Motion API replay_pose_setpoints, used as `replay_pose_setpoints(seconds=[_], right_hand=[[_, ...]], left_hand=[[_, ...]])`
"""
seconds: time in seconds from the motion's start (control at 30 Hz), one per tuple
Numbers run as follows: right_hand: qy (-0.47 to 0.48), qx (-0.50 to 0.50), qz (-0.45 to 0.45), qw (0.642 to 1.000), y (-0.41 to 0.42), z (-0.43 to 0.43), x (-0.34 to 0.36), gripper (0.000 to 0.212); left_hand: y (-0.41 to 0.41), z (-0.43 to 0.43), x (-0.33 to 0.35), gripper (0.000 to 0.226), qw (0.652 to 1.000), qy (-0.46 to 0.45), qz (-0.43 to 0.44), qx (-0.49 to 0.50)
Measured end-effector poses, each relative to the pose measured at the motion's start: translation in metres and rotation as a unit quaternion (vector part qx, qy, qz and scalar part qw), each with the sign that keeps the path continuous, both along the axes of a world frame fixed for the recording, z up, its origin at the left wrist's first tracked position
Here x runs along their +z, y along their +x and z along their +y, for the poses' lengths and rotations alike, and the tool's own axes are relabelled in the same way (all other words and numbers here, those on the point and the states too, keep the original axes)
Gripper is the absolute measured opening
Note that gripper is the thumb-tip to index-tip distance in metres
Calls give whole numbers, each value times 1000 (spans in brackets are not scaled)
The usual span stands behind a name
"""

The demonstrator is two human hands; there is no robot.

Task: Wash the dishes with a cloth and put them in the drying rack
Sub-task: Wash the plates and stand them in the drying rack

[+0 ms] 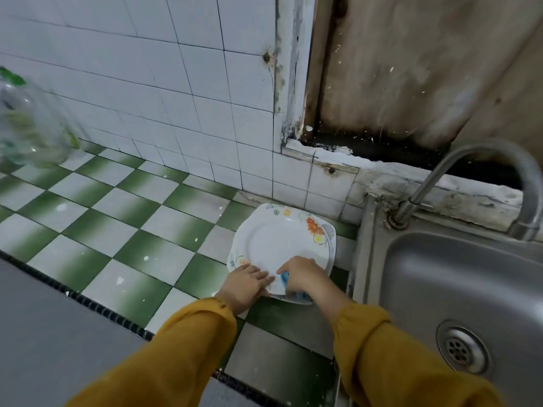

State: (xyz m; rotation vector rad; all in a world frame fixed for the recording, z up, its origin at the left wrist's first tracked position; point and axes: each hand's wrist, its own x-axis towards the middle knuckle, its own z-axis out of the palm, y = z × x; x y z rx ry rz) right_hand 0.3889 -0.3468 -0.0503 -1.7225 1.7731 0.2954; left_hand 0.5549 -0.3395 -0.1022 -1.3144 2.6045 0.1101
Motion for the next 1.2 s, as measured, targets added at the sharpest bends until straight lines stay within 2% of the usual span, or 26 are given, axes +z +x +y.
replay_pose_setpoints(seconds=[0.1, 0.23, 0.37, 0.47, 0.53, 0.57, 0.63, 0.67, 1.03, 1.2], right_hand=[[-8, 39, 49, 998, 1, 4, 3, 55], [-64, 61, 84, 993, -1, 10, 18, 45], [-124, 79, 89, 985, -4, 26, 33, 31], [-153, 84, 89, 981, -5, 40, 45, 28], [-165, 81, 78, 980, -6, 47, 54, 27], [-169, 78, 70, 980, -6, 50, 58, 26], [-176, 73, 56, 980, -7, 57, 66, 25], [-180, 70, 50, 980, -8, 60, 70, 24], [-238, 45, 26, 970, -14, 74, 111, 23], [-331, -14, -11, 944, -18, 76, 119, 34]], left_hand=[[-2, 9, 0, 53, 999, -30, -30, -32], [-1, 19, 2, 65, 988, -125, 44, -76], [-1, 26, 5, 58, 968, -198, 131, -82], [0, 30, 7, 42, 961, -202, 179, -58], [1, 34, 6, 18, 950, -217, 217, -59], [1, 36, 10, 23, 944, -214, 244, -52], [2, 39, 15, 54, 937, -207, 277, -53], [2, 40, 19, 59, 932, -212, 287, -57], [2, 41, 63, 56, 917, -184, 348, -71], [-4, 43, 80, 57, 909, -175, 371, -76]])
